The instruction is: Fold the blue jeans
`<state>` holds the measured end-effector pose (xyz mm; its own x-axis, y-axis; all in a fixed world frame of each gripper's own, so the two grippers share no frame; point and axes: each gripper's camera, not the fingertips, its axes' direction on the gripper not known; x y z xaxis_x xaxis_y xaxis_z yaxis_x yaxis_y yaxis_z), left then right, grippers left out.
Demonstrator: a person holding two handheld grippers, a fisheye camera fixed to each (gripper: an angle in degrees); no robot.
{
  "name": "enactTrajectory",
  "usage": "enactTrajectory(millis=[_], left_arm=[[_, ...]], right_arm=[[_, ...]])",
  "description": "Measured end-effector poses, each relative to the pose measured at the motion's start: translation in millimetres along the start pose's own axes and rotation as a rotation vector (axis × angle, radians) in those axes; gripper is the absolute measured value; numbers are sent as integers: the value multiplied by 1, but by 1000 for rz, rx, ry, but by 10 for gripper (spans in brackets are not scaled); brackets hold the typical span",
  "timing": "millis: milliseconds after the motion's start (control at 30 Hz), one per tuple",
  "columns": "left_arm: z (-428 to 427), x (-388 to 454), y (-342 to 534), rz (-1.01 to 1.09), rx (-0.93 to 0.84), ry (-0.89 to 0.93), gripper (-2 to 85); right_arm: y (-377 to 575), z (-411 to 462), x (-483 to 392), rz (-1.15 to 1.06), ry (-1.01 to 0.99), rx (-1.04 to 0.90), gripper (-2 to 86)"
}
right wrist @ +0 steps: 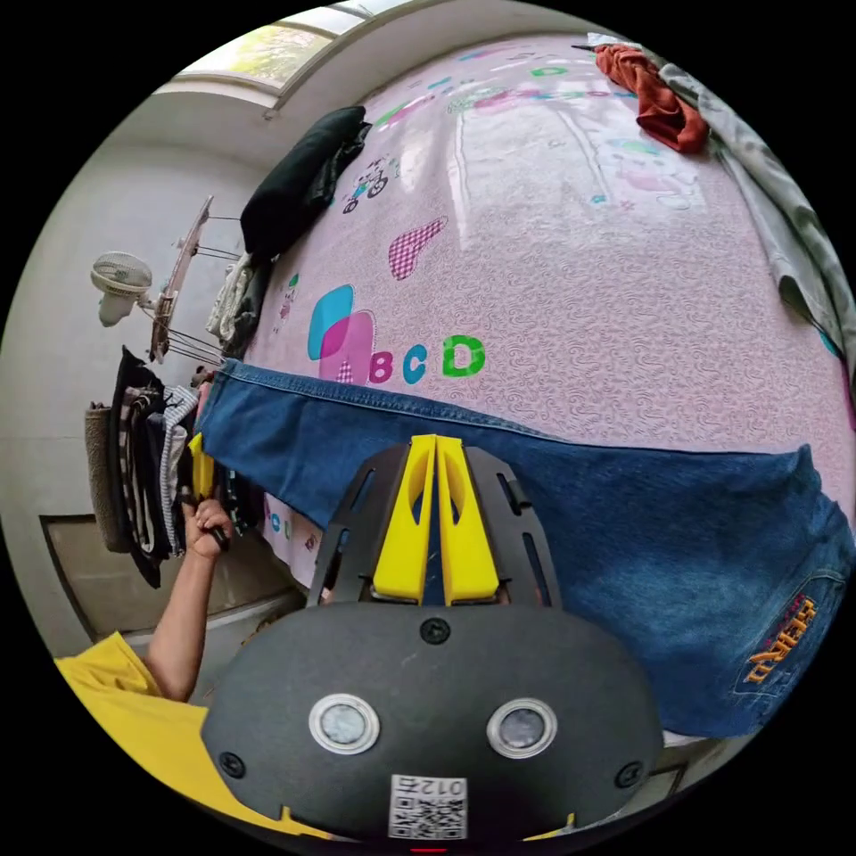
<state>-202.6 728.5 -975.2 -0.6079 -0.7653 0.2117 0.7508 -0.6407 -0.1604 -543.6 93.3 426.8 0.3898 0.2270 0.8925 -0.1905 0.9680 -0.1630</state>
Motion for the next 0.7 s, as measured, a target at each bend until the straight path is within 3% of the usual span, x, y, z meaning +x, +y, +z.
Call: enactTrajectory(millis=[67,233,333,700], left_arm=[[0,9,2,45,-10,67,18],[13,44,4,165,-61,205,18],[24,60,3,200,-95,231,18],[75,111,10,290,-221,319,18]], right_arm=[[-10,11,-1,20,82,-51,7],[-14,-21,2,43,41,-68,6],[0,-46,-7,38,-61,-50,6],[21,-62,-3,56,-122,-202,6]])
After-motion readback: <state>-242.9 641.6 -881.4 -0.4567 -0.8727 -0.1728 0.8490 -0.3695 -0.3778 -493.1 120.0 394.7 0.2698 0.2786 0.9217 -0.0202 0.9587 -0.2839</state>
